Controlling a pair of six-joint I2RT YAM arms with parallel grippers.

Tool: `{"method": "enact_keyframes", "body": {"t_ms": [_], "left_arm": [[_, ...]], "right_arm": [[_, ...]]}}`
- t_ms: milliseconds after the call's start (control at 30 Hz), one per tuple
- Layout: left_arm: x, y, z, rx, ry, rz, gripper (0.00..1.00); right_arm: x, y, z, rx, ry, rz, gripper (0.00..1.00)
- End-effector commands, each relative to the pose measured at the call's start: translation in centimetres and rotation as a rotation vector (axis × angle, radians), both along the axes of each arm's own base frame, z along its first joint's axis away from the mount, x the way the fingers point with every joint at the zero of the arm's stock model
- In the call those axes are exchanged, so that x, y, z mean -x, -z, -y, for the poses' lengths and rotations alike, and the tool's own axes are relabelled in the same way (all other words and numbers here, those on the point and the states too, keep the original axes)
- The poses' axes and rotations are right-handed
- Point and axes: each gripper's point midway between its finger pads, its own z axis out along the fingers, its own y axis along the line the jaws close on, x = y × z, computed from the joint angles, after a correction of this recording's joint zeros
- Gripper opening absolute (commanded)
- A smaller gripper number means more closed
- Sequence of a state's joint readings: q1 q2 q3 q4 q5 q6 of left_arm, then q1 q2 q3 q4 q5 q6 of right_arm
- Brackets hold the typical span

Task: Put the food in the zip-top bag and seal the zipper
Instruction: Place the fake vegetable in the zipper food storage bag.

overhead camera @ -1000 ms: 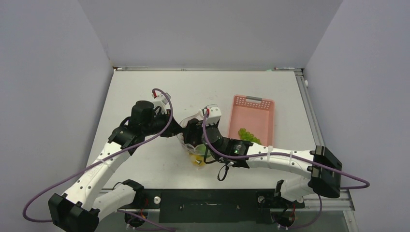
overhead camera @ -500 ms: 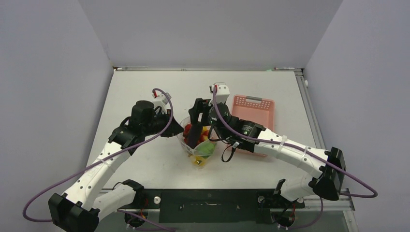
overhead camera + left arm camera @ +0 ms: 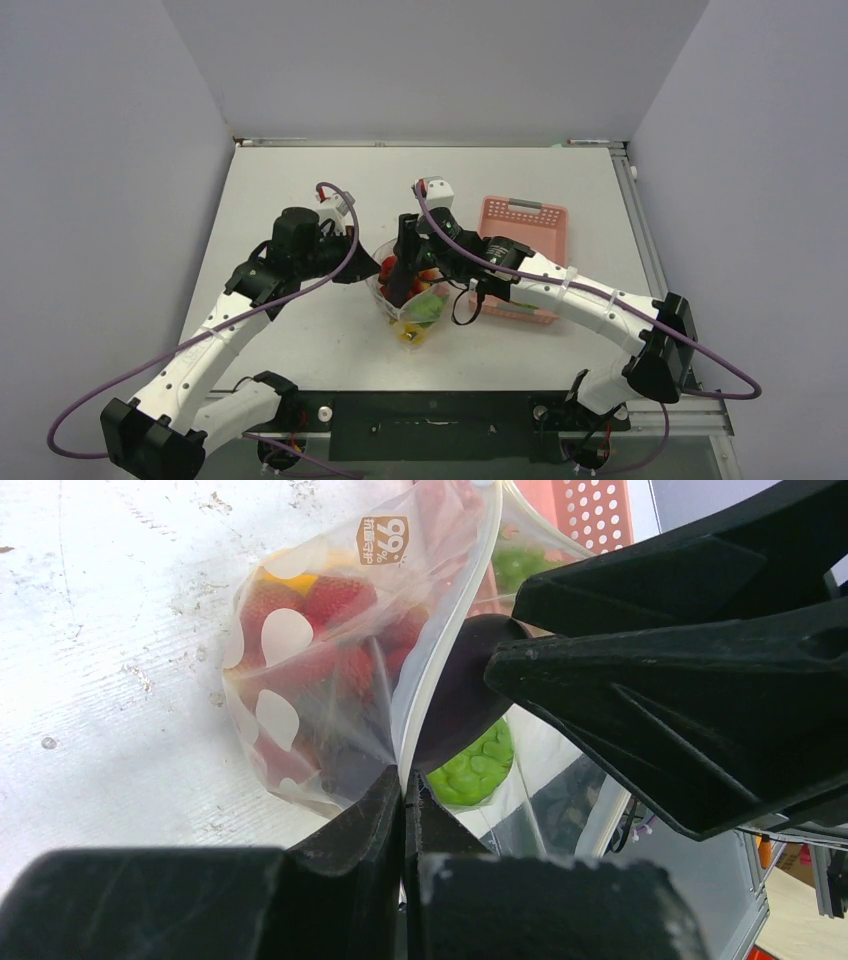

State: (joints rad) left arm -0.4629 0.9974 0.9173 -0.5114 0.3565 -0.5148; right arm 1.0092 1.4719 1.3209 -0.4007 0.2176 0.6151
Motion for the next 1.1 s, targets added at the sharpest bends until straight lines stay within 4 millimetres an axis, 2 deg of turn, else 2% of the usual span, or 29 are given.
{"method": "enact_keyframes", "body": {"t_ms": [0, 200, 433, 700, 1067], "left_arm": [[-0.8, -3.4, 0.9, 0.051, 0.029, 0.097, 0.0], [-0.9, -3.6, 0.9, 0.053, 0.031, 0.099, 0.0], [-1.0, -3.5, 1.0, 0.054, 0.032, 0.096, 0.0], [-1.1, -3.8, 1.1, 0.061, 0.032, 0.1, 0.0], [-1.3, -4.4, 1.3, 0.074, 0.031, 0.107, 0.0]], "right_arm": [[0.0, -1.5, 0.2, 0.001, -0.002, 0.003, 0.4], [0.0, -0.5, 0.7, 0.043, 0.006, -0.01, 0.37], [0.8, 0.6, 0.2, 0.045, -0.036, -0.046, 0.32], [3.7, 2.7, -1.6, 0.048, -0.177, -0.114, 0.28], [7.5, 5.1, -2.4, 0.156, -0.304, -0.137, 0.25]]}}
